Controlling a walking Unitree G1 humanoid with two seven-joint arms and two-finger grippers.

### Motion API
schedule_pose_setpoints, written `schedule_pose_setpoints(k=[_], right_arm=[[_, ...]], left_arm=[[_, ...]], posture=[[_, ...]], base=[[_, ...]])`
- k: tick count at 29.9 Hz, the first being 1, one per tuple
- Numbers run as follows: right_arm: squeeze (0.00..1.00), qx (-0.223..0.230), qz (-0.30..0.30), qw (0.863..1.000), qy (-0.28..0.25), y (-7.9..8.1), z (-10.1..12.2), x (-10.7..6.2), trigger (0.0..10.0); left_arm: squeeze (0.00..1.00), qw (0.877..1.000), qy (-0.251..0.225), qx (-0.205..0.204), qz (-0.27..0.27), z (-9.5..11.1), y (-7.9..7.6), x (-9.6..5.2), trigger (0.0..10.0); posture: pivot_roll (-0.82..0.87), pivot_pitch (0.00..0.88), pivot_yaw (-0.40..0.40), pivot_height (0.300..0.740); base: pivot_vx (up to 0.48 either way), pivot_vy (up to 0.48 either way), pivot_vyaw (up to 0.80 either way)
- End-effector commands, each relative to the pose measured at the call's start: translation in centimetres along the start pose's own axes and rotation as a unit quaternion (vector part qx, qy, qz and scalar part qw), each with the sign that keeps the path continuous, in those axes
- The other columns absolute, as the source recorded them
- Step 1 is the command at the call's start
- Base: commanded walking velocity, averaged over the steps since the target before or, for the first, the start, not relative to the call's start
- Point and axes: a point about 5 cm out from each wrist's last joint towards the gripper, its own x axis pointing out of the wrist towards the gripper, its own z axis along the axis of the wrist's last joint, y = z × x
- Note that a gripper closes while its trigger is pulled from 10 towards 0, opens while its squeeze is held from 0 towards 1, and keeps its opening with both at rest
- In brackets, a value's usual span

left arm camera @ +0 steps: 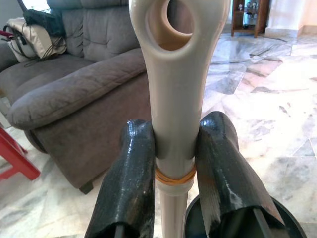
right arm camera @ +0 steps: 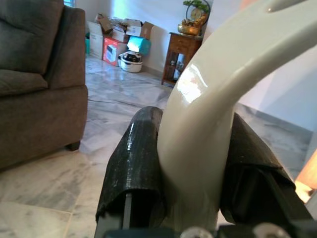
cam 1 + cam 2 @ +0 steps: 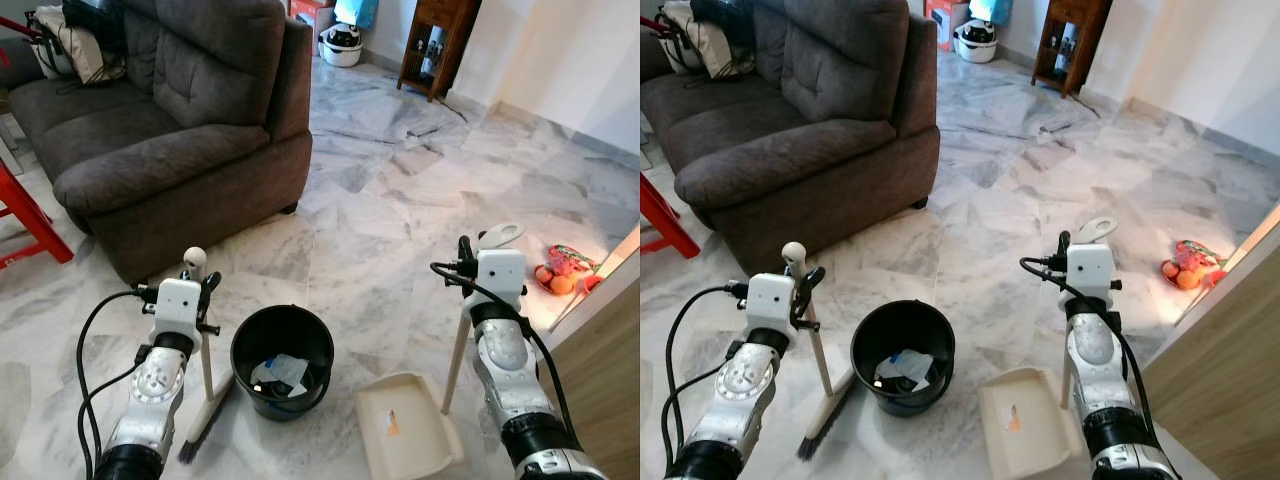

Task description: Sweep floor

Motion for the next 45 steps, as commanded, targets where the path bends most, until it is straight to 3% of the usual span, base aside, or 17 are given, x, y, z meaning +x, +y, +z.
schedule_pose_setpoints(k=[1, 11, 45], right_arm=[[0.0, 0.005, -0.007, 1.0, -0.016, -0.8, 0.3, 0.0, 10.0], [0.0, 0.021, -0.005, 1.0, -0.01, -1.2, -0.6, -0.5, 10.0], [0.0, 0.051, 0.044, 0.998, -0.017, 0.6, -0.5, -0.4, 10.0]], left_arm=[[0.0, 1.0, -0.027, -0.006, 0.008, 0.9, 0.3, 0.1, 10.0], [0.0, 1.0, -0.019, -0.013, 0.014, 0.3, 0.4, -0.5, 10.0], [0.0, 0.999, -0.019, -0.021, 0.029, 0.5, 0.6, -0.1, 10.0]], posture=[[0.03, 0.0, -0.079, 0.74], [0.03, 0.0, -0.086, 0.74], [0.02, 0.0, -0.088, 0.74]], base=[[0.0, 0.0, 0.0], [0.0, 0.0, 0.0], [0.0, 0.0, 0.0]])
